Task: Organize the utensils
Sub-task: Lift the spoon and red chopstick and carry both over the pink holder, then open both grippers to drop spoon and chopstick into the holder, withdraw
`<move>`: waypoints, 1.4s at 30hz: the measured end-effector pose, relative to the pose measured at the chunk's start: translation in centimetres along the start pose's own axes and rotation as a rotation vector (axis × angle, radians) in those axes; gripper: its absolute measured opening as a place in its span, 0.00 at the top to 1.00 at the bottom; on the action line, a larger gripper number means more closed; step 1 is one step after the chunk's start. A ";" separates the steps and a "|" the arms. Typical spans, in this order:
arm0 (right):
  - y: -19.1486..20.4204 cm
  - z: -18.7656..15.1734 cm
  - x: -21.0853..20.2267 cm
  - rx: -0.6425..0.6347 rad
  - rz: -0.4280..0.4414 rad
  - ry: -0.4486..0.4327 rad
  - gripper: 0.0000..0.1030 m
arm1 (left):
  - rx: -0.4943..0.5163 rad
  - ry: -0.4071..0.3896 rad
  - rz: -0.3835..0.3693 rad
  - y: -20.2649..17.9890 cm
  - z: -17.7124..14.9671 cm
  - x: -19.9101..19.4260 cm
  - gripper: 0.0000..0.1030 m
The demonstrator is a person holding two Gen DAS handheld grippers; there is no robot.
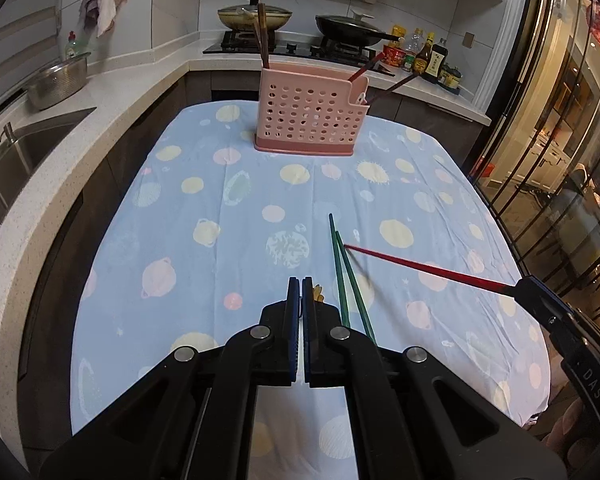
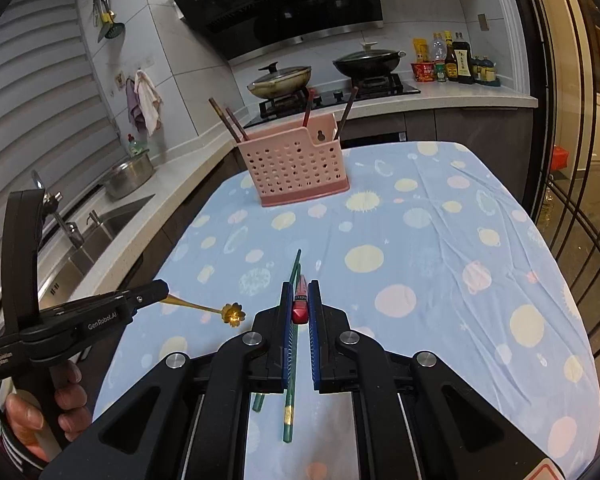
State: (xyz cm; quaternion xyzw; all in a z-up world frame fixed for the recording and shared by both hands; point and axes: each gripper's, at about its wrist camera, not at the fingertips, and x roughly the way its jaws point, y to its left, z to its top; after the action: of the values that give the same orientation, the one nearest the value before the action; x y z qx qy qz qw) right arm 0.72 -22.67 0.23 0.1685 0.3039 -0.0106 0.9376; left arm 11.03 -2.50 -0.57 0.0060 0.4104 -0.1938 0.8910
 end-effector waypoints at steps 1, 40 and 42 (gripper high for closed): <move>-0.1 0.6 -0.1 0.006 0.003 -0.011 0.93 | 0.003 -0.008 0.001 -0.1 0.5 -0.2 0.99; 2.6 26.1 11.8 0.055 0.021 -0.640 0.93 | 0.053 -0.370 0.079 0.1 27.6 5.0 0.99; 2.7 26.3 13.3 0.049 0.002 -0.642 0.93 | 0.052 -0.362 0.084 0.2 28.0 6.0 0.99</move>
State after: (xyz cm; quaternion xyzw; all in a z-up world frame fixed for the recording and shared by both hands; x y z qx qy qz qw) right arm 26.72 -27.47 13.39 0.1795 -0.0078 -0.0697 0.9813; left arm 35.03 -9.09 13.55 0.0112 0.2375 -0.1647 0.9572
